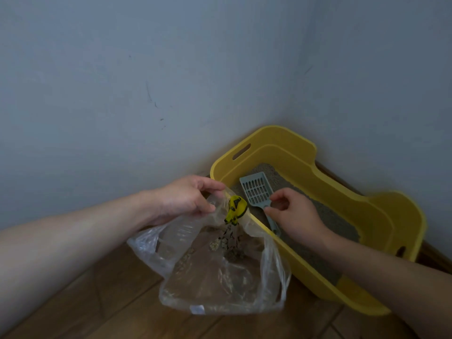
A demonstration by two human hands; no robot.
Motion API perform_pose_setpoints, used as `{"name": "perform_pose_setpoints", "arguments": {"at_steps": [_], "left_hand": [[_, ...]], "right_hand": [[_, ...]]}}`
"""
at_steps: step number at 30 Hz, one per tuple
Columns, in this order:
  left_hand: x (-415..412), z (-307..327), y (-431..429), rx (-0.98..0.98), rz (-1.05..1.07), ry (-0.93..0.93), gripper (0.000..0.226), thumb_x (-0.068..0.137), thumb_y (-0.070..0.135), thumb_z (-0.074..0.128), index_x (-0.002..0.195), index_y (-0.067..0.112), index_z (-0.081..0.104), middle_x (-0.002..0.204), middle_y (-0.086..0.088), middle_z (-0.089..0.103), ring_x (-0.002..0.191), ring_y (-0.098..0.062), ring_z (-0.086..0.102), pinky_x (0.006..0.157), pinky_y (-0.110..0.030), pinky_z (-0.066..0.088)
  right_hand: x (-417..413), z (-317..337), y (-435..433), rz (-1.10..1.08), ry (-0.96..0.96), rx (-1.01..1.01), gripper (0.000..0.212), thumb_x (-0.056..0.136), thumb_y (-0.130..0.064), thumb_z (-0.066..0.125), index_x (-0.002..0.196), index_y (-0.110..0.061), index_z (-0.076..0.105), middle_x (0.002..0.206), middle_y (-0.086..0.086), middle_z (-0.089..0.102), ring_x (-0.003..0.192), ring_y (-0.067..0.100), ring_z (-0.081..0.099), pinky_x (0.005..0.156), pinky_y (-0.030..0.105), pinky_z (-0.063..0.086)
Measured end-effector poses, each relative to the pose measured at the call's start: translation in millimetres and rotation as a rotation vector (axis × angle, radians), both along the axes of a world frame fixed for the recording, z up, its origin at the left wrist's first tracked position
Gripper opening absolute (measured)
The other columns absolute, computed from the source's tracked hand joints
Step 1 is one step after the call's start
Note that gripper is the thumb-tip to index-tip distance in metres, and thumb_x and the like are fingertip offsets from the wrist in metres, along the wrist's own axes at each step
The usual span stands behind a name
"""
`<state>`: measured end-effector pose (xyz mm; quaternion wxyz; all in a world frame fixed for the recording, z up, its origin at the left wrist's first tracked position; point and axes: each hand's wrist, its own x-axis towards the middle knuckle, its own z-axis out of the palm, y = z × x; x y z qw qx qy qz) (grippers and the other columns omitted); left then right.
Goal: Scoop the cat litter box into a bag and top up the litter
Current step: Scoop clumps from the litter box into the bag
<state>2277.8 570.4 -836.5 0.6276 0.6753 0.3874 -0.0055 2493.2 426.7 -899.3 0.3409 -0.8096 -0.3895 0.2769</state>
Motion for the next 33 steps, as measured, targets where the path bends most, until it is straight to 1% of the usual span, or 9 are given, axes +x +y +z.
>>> {"name": "perform_pose_setpoints", "arguments": {"at_steps": [5, 12, 18, 19, 21, 23, 26, 30, 33], "left_hand": [[-9.1, 5.7, -13.7, 0.031, -0.002, 0.015, 0.056, 0.085, -0.014, 0.057, 0.133, 0.015, 0.057, 0.122, 0.0, 0.061, 0.072, -0.004, 0.059, 0.059, -0.02, 0.048], [-26.9, 12.4, -23.0, 0.087, 0.012, 0.04, 0.059, 0.082, -0.017, 0.057, 0.132, 0.015, 0.058, 0.125, -0.002, 0.06, 0.079, -0.01, 0.059, 0.054, -0.019, 0.046], [-32.2, 21.3, -29.8, 0.154, 0.01, 0.063, 0.066, 0.079, -0.015, 0.063, 0.138, 0.015, 0.053, 0.129, 0.001, 0.059, 0.059, 0.001, 0.061, 0.06, -0.022, 0.047], [-32.4, 22.9, -31.1, 0.161, 0.0, 0.067, 0.068, 0.078, -0.015, 0.065, 0.138, 0.015, 0.051, 0.13, 0.002, 0.058, 0.062, 0.0, 0.064, 0.061, -0.022, 0.047], [-33.1, 24.7, -34.2, 0.176, -0.006, 0.078, 0.075, 0.077, -0.016, 0.066, 0.142, 0.014, 0.048, 0.126, 0.001, 0.059, 0.097, -0.017, 0.066, 0.066, -0.023, 0.052], [-33.5, 26.2, -37.4, 0.193, 0.01, 0.084, 0.08, 0.075, -0.018, 0.065, 0.146, 0.014, 0.044, 0.119, -0.012, 0.063, 0.125, -0.044, 0.042, 0.092, -0.042, 0.051], [-35.4, 26.3, -39.9, 0.228, 0.009, 0.1, 0.086, 0.074, -0.021, 0.064, 0.149, 0.015, 0.039, 0.135, -0.024, 0.05, 0.134, -0.048, 0.031, 0.107, -0.051, 0.036], [-37.1, 27.0, -39.3, 0.268, 0.045, 0.092, 0.096, 0.073, -0.021, 0.063, 0.152, 0.025, 0.033, 0.13, -0.001, 0.05, 0.131, -0.049, 0.037, 0.1, -0.052, 0.044], [-37.6, 24.6, -37.0, 0.334, 0.085, 0.098, 0.095, 0.074, -0.02, 0.063, 0.152, 0.025, 0.031, 0.117, -0.004, 0.053, 0.117, -0.046, 0.053, 0.072, -0.035, 0.055]], "right_hand": [[-16.5, 30.9, -29.4, 0.1, 0.014, 0.086, 0.016, 0.084, -0.025, 0.077, 0.092, -0.028, 0.064, 0.09, -0.004, 0.065, 0.085, 0.013, 0.063, 0.076, 0.033, 0.056], [-41.7, 44.3, -56.6, 0.32, -0.176, -0.082, 0.032, 0.084, -0.041, 0.075, 0.111, -0.028, 0.064, 0.095, -0.015, 0.06, 0.081, 0.002, 0.057, 0.063, 0.014, 0.041], [-48.9, 38.1, -61.9, 0.35, -0.25, -0.194, 0.04, 0.085, -0.04, 0.074, 0.121, -0.029, 0.061, 0.099, -0.017, 0.057, 0.083, 0.0, 0.054, 0.062, 0.013, 0.037], [-49.5, 38.0, -61.5, 0.35, -0.268, -0.201, 0.04, 0.085, -0.04, 0.074, 0.122, -0.029, 0.061, 0.102, -0.016, 0.058, 0.084, 0.001, 0.055, 0.064, 0.014, 0.04], [-51.1, 38.9, -60.2, 0.361, -0.324, -0.219, 0.038, 0.085, -0.039, 0.072, 0.12, -0.029, 0.061, 0.102, -0.014, 0.06, 0.088, 0.003, 0.057, 0.07, 0.019, 0.046], [-53.2, 40.1, -58.8, 0.38, -0.39, -0.235, 0.028, 0.087, -0.04, 0.07, 0.111, -0.029, 0.064, 0.095, -0.012, 0.06, 0.083, 0.005, 0.057, 0.065, 0.02, 0.045], [-56.3, 40.0, -58.1, 0.405, -0.476, -0.279, 0.016, 0.087, -0.041, 0.067, 0.095, -0.027, 0.065, 0.082, -0.01, 0.058, 0.071, 0.005, 0.054, 0.053, 0.021, 0.034], [-59.7, 38.6, -58.5, 0.418, -0.535, -0.345, 0.017, 0.087, -0.041, 0.065, 0.093, -0.026, 0.066, 0.079, -0.009, 0.059, 0.07, 0.007, 0.057, 0.056, 0.025, 0.048], [-61.5, 40.6, -58.0, 0.428, -0.543, -0.376, 0.018, 0.087, -0.041, 0.063, 0.096, -0.026, 0.068, 0.083, -0.009, 0.062, 0.074, 0.009, 0.061, 0.068, 0.031, 0.058]]}}
